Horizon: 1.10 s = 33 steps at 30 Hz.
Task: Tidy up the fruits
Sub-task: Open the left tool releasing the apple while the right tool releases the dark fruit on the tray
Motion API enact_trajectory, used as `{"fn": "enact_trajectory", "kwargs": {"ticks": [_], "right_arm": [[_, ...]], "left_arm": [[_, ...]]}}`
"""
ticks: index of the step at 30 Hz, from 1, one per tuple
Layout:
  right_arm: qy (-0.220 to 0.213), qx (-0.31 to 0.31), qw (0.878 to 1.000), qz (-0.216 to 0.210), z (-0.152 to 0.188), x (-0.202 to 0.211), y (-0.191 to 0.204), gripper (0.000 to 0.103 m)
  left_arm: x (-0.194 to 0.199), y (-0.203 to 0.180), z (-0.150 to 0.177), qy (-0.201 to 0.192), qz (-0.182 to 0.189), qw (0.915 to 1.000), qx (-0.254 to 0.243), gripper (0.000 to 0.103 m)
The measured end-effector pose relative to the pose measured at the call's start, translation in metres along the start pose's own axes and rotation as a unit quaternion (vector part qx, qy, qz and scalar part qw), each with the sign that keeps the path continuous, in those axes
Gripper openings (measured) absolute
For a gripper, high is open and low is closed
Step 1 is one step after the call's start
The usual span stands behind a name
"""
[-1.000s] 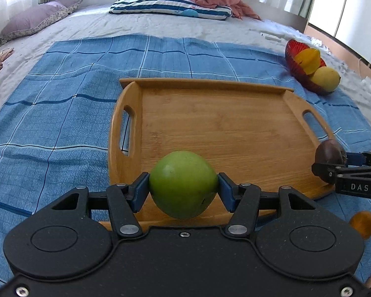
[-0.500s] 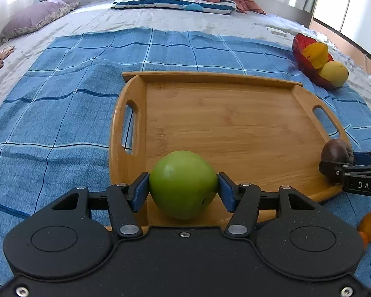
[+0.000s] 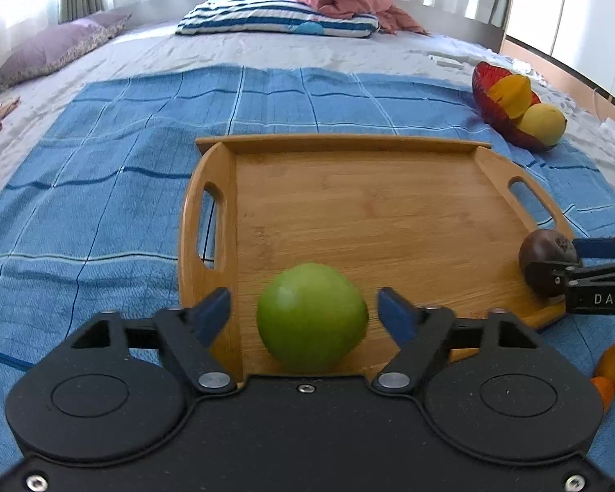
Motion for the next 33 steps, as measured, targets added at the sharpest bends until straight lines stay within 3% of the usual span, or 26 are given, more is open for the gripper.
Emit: {"fn": "enact_trajectory", "kwargs": {"ticks": [16, 33], "right_arm": [[-0.019, -0.023, 1.0, 0.0, 0.0, 0.017, -0.011, 0.095], [-0.046, -0.013, 0.999, -0.003, 0.002, 0.035, -0.006, 0.1]], "left_arm": [[0.004, -0.003, 0.013, -0.005, -0.017, 0.9996, -0.02, 0.094], [0.017, 0.002, 0.019, -0.015, -0.011, 0.9997, -0.013, 0.095]]}}
Point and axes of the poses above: each gripper's, at about its wrist camera, not at the fingertips, and x roughly against the way its jaws point, y to its left, z to its underside, the point moved 10 cm from there along -x, roughly the way its jaws point, and after that the axes turned 9 degrees about -x, right-handed, at the moved point
